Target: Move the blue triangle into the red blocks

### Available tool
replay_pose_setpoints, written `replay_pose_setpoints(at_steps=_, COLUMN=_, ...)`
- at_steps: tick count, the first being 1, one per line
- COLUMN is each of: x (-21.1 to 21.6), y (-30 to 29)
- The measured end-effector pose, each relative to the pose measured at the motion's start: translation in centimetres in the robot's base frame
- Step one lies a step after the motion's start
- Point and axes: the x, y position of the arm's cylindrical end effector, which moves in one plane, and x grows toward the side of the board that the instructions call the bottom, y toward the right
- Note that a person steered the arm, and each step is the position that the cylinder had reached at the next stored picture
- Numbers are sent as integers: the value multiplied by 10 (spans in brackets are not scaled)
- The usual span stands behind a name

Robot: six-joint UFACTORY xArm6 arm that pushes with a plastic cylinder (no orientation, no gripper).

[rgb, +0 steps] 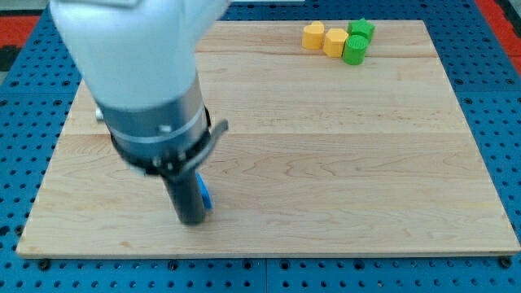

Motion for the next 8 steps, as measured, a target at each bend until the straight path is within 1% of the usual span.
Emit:
replay_pose_setpoints(at_steps=2, x=-73, y=15)
replay_pose_setpoints(at_steps=3, x=-116, y=-43)
replay_pose_setpoints(at_steps=4, x=-121, y=-40)
replay_pose_setpoints(at_steps=5, x=-110, y=35)
replay_pose_setpoints(at_steps=6, x=-129, y=46)
replay_pose_setpoints(at_steps=7, x=-145, y=-24)
replay_pose_setpoints(at_steps=8, x=-145, y=-83)
